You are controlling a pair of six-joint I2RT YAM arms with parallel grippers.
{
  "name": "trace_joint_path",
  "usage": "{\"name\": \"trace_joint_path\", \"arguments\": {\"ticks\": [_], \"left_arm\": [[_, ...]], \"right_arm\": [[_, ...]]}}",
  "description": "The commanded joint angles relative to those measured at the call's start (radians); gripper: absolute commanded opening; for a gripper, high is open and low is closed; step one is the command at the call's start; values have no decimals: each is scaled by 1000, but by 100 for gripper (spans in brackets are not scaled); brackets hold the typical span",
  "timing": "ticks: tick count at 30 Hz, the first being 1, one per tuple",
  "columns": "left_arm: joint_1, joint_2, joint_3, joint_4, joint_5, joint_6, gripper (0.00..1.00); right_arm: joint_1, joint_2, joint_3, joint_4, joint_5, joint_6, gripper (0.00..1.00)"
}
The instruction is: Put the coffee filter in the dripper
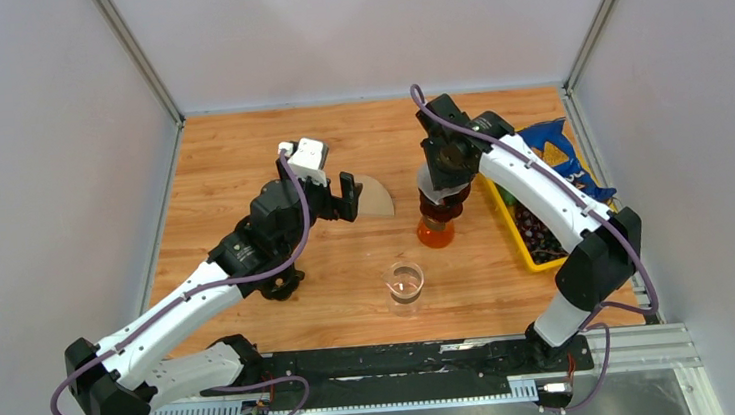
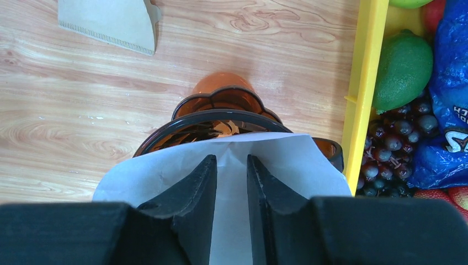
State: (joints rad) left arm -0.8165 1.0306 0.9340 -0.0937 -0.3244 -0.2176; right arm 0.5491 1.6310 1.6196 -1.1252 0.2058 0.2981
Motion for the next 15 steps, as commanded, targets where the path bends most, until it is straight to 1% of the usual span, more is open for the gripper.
{"name": "trace_joint_path", "arguments": {"ticks": [1,10,15], "left_arm": [[2,-8,0,14,0,18,100],[2,-5,0,16,7,20,100],[2,-5,1,16,7,20,100]], "right_arm": [[4,-24,39,4,13,-4,30],[18,2,5,17,15,-3,26],[19,6,-43,27,47,-21,26]]}}
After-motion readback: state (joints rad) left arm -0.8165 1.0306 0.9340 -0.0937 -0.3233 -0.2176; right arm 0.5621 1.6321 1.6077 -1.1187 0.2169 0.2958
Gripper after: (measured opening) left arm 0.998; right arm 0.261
